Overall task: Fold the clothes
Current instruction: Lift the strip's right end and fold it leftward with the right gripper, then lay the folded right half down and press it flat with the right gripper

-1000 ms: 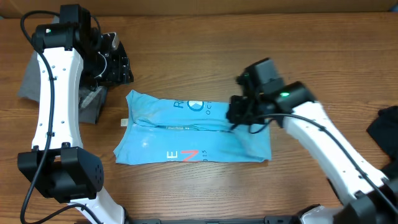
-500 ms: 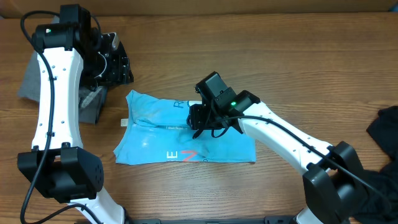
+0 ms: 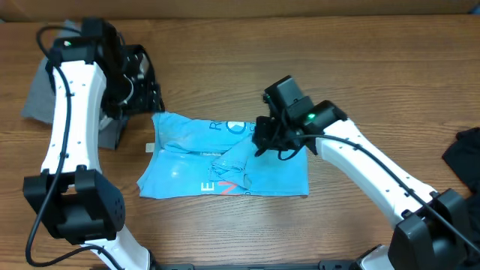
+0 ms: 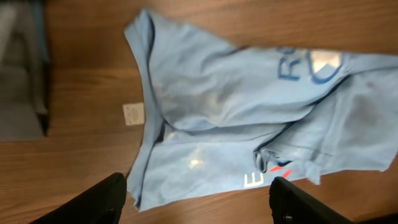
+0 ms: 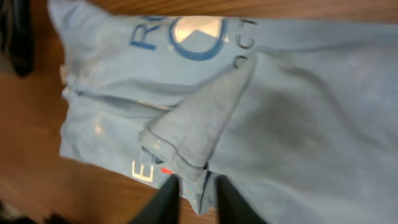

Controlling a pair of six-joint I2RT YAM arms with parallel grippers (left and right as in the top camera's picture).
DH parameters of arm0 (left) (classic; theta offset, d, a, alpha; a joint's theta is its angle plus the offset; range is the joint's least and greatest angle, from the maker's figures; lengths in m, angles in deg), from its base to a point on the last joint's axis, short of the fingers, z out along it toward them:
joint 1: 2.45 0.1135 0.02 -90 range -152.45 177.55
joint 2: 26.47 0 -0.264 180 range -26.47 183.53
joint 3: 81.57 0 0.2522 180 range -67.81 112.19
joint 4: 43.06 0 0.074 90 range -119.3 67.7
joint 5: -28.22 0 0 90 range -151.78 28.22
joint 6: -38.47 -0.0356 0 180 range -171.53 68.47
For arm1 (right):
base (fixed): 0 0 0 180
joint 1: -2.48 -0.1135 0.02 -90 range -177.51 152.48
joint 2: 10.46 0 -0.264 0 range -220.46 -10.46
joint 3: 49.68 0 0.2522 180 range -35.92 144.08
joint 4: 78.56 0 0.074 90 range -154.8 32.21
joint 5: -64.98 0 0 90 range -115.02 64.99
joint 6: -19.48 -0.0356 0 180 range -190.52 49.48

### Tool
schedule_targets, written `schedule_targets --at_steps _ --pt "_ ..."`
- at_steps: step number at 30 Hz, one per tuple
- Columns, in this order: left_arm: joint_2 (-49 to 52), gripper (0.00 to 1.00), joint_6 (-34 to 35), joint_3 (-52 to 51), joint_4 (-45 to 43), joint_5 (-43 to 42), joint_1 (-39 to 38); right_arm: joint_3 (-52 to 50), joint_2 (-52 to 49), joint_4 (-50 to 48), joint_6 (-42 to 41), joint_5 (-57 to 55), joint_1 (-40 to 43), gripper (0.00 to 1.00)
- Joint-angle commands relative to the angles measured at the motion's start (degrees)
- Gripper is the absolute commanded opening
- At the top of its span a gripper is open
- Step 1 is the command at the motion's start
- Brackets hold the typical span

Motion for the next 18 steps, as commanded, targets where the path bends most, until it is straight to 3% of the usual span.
schedule_targets --at_steps 1,4,11,18 --pt "-0.2 0.7 -0.9 -6.6 -1.9 -1.4 0.2 -1.8 0.0 0.1 -1.6 -0.2 -0.2 0.09" --pt "-0.2 0.67 -0.9 -11.4 -4.7 -1.4 -0.2 -4.5 -2.2 -0.5 -5.5 -0.1 -0.9 0.04" --pt "-0.2 0.69 -0.9 -13.4 -5.1 -1.1 -0.1 -8.4 -9.2 -5.6 -10.5 7.2 -3.2 0.04" --pt "-0.2 0.68 -0.7 -13.4 -5.5 -1.2 -0.1 -8.4 -12.0 -31.6 -7.6 12.9 -4.6 0.04"
